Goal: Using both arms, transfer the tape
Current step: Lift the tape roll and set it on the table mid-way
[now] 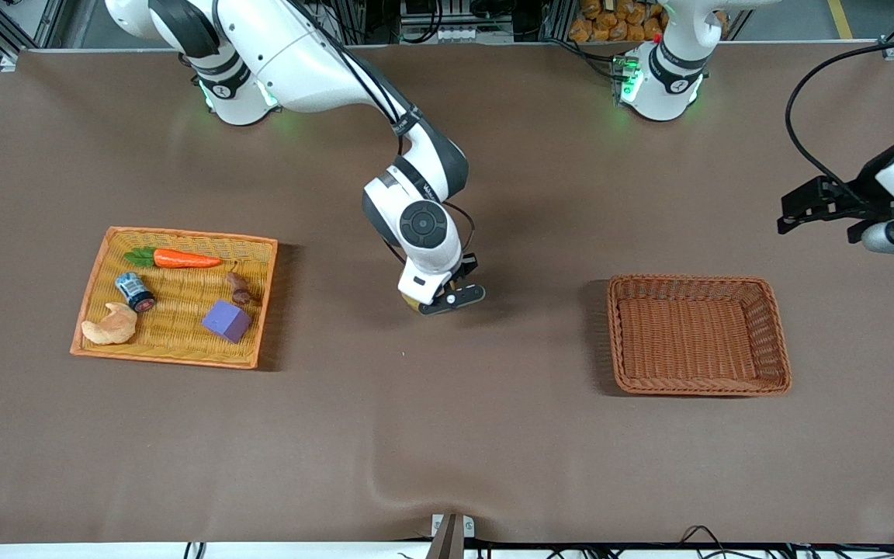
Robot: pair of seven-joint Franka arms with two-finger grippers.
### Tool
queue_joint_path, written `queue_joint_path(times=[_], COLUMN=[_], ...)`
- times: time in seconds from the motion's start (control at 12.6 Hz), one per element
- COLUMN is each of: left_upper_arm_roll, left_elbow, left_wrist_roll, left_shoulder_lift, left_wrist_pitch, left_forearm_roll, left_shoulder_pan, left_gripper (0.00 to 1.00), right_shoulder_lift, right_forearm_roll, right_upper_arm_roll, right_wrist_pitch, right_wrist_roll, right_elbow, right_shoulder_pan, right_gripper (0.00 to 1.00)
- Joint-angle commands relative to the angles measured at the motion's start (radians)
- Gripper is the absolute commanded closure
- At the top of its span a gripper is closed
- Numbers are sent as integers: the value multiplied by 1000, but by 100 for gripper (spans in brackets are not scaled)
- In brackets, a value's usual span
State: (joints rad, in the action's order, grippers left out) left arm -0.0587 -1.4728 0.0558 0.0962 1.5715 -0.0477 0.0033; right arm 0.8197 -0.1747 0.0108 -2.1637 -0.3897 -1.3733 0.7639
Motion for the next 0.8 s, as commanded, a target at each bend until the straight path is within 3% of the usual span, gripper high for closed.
queue_joint_path(times=[0.0, 0.08, 0.16, 0.56, 0.72], left_upper_arm_roll=[-6, -6, -7, -15, -74], left_elbow=[-12, 8, 9, 9, 9], left_wrist_roll=[9, 12, 7, 3, -1], left_shoulder_lift=[29, 95, 92, 77, 53], left_wrist_pitch=[-13, -21, -21, -85, -134], left_forearm_roll=[-26, -18, -15, -29, -24], left_shoulder_pan=[-2, 1, 7, 0, -2], left_gripper=[0, 0, 0, 0, 0], right_shoulder_lift=[-13, -37, -63, -313, -397], right_forearm_roll=[-14, -17, -17, -9, 15], right_upper_arm_roll=[11, 11, 17, 26, 37], right_wrist_pitch=[28, 33, 71, 307, 332], right_wrist_roll=[-20, -18, -18, 22, 32], right_elbow=[42, 42, 42, 25, -21], right_shoulder_pan=[-8, -9, -11, -236, -285], right_gripper=[24, 4, 0, 0, 0])
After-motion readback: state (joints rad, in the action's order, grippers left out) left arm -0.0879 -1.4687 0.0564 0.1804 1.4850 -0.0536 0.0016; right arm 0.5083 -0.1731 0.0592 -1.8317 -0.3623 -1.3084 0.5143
